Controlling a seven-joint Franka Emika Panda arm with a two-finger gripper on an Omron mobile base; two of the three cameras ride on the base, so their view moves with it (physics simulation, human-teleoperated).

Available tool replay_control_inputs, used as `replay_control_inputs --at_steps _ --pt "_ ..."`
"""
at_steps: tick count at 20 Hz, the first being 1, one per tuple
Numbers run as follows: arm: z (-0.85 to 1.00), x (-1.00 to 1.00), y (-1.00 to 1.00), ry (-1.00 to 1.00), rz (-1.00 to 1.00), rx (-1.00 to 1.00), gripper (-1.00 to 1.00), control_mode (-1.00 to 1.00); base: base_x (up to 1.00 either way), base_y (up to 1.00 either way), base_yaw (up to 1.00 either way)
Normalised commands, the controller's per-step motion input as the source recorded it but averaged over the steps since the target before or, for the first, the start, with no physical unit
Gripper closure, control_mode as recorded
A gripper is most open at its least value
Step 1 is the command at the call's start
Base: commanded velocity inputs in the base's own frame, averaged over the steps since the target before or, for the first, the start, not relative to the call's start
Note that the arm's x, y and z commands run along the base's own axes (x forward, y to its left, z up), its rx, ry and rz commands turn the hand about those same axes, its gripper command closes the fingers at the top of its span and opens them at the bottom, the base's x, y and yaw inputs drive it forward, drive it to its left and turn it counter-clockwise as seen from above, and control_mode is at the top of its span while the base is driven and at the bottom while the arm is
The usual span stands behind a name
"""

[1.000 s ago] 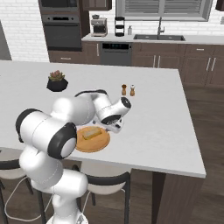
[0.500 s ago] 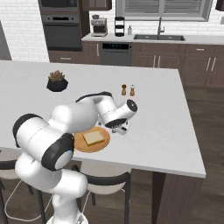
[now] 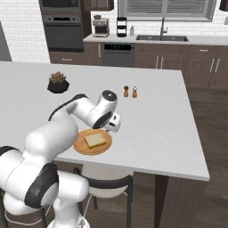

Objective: Start the toaster. Once the lever pops up, take the bread to the plate on the dining counter.

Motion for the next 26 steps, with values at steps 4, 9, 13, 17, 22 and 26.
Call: replay_control_inputs --at_steps 4,9,13,17,22,26 --pt "0.39 -0.55 0.45 0.00 -0.13 -0.16 -1.00 -1.00 0.00 0.00 0.00" --pt "0.45 -0.50 0.36 0.00 -0.15 -0.14 -1.00 -1.00 0.00 0.00 0.00" --pt "0.63 -0.58 0.03 0.00 -0.07 -0.05 -1.00 -1.00 0.00 0.00 0.00" --pt "0.59 -0.79 -0.18 0.00 0.00 0.00 -1.00 -1.00 0.00 0.00 0.00" --pt "0.52 -0.65 -0.14 0.00 0.00 0.00 -1.00 -1.00 0.00 0.00 0.00" --pt "0.45 -0.66 0.00 0.00 0.00 -0.02 -1.00 -1.00 0.00 0.00 0.00"
